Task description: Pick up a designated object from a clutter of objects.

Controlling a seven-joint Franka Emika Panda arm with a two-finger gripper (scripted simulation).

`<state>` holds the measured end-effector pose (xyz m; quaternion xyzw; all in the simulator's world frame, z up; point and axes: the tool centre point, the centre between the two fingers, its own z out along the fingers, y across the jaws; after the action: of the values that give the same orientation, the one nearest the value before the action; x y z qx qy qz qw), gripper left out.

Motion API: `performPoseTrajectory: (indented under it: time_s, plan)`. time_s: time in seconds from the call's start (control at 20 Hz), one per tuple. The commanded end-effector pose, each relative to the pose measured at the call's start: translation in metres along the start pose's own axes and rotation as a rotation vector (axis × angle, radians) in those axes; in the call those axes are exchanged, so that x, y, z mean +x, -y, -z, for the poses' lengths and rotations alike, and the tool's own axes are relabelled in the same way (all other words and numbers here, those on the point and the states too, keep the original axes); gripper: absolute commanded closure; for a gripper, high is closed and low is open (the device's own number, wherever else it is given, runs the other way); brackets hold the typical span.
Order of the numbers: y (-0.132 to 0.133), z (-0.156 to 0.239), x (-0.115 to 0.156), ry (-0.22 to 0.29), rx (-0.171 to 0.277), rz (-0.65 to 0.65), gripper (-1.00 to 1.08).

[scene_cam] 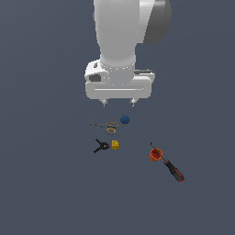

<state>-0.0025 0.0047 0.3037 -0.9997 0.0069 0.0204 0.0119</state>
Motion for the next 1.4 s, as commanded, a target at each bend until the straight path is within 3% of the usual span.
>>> performPoseTrajectory:
  time_s: [0.0,0.75,1.35]
  plan:
    - [0.000,0.000,0.000,0.000,0.000,0.000,-0.92]
    - [0.020,0.009,0.005,-0.009,0.024,0.041,-0.92]
    - [0.056,-0.025,0.046,-0.012,-0.009,0.207,-0.92]
